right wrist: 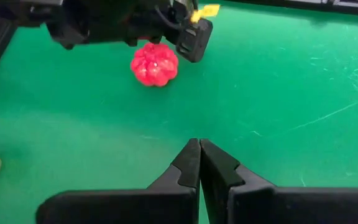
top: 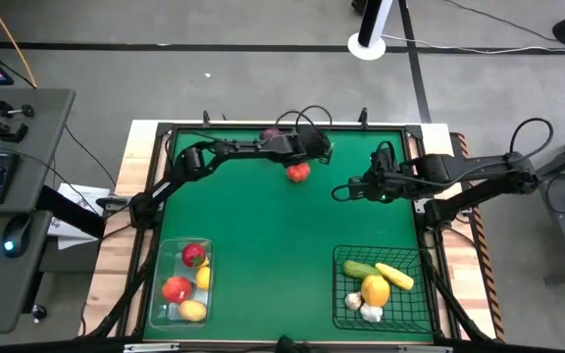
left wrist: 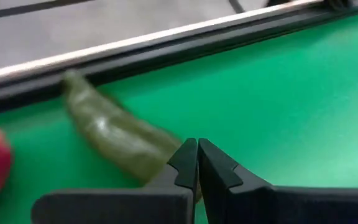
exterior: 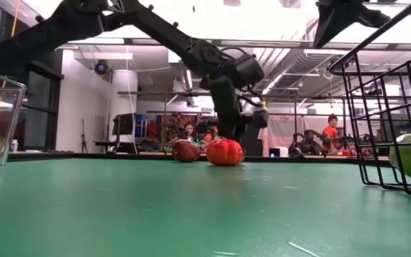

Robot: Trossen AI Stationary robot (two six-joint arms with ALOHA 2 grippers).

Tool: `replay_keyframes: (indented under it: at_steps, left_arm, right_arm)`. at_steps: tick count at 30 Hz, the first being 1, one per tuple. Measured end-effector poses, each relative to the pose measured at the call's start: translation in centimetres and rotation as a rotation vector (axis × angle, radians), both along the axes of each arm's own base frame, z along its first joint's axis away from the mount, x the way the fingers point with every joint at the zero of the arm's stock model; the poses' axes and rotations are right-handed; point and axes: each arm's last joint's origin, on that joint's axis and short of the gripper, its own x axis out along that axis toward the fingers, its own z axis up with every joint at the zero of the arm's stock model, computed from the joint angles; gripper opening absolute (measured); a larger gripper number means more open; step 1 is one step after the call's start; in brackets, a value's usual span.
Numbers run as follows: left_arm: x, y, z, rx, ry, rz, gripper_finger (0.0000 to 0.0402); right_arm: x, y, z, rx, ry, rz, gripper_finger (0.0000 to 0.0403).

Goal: Sort produce into baskets
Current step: Put the green bell pepper into the wire basket

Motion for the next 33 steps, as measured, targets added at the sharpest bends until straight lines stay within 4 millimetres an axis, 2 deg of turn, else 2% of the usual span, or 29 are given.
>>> replay_keyframes:
  at_steps: [4, 8, 16, 24, 30, 33]
  left_arm:
    - [0.2, -0.9, -0.3, 0.025, -0.025, 0.095, 0.0000]
    - [0.3, -1.3, -1.7, 0.042, -0.018, 0.145, 0.0000]
    - [0.6, -1.5, -2.2, 0.032, -0.022, 0.137, 0.0000]
    - [1.3, -3.7, -2.0, -0.019, -0.016, 0.010, 0.0000]
    - [2.4, -6.7, -2.0, -0.107, -0.059, -0.135, 0.0000]
    - [2.9, -8.6, -2.0, -0.111, -0.028, -0.239, 0.0000]
  right_arm:
    - [0.0, 0.0, 0.0, 0.000, 0.007, 0.021, 0.0000]
    - [0.0, 0.0, 0.0, -0.005, 0.015, 0.034, 0.0000]
    - [0.1, 0.1, 0.0, -0.020, 0.041, 0.090, 0.0000]
    - [0.1, 0.1, 0.0, -0.035, 0.051, 0.113, 0.0000]
    - [0.1, 0.1, 0.0, -0.049, 0.060, 0.128, 0.0000]
    - [0.1, 0.0, 0.0, -0.058, 0.059, 0.123, 0.0000]
